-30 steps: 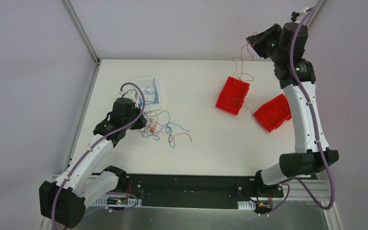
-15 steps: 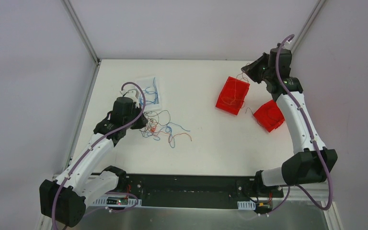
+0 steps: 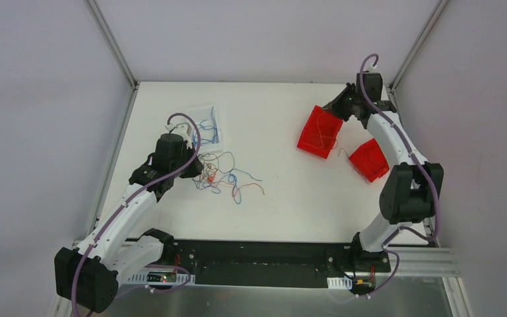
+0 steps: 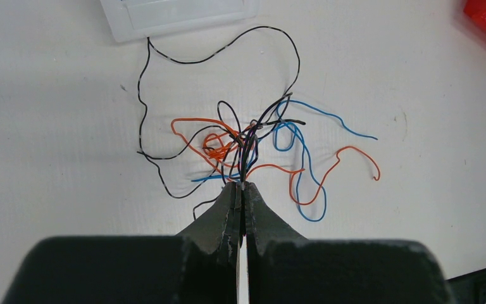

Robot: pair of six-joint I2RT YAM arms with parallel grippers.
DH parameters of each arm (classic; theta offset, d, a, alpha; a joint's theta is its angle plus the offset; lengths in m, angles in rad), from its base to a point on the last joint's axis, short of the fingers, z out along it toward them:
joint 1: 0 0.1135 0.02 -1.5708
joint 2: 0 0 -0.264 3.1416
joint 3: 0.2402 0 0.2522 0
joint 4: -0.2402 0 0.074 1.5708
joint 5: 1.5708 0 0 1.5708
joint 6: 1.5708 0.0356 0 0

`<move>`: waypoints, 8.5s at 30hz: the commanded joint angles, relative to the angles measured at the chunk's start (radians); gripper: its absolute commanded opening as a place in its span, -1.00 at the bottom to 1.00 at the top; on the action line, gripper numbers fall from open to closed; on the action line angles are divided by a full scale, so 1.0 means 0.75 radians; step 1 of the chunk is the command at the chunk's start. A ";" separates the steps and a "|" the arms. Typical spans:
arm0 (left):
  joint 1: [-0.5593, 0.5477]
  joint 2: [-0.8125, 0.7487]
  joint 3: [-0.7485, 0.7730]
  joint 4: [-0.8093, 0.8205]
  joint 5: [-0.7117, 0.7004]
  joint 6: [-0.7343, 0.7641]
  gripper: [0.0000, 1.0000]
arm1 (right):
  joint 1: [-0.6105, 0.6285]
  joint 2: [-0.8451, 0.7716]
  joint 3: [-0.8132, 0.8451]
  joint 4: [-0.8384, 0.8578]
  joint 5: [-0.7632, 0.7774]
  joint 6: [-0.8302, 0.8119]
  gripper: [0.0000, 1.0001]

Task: Untangle the cables

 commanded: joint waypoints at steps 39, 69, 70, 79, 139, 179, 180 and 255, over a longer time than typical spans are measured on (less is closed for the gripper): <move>-0.191 0.125 0.292 0.055 0.396 0.200 -1.00 | 0.411 -0.114 -0.194 0.008 0.606 -0.430 0.50; -0.195 0.093 0.500 0.090 0.665 0.311 -1.00 | 0.735 -0.561 -1.216 1.135 -0.294 -0.272 0.35; -0.195 0.096 0.506 0.088 0.660 0.304 -1.00 | 0.762 -0.592 -1.236 1.137 -0.270 -0.295 0.32; -0.195 0.117 0.536 0.088 0.579 0.253 -1.00 | 1.140 -0.741 -1.289 1.082 0.310 -0.321 0.39; -0.054 0.453 1.028 -0.109 -0.273 0.268 -1.00 | 1.314 -0.700 -1.471 0.883 0.741 0.131 -1.00; 0.143 -0.086 0.492 -0.192 0.357 0.126 -1.00 | 0.621 -1.106 -1.074 -0.175 0.540 0.078 -1.00; 0.142 -0.088 0.471 -0.192 0.363 0.107 -1.00 | 0.620 -1.095 -1.068 -0.178 0.531 0.081 -1.00; -0.440 -0.046 0.243 -0.009 0.079 0.012 -1.00 | 0.389 -0.384 -0.813 -0.057 0.474 -0.053 0.99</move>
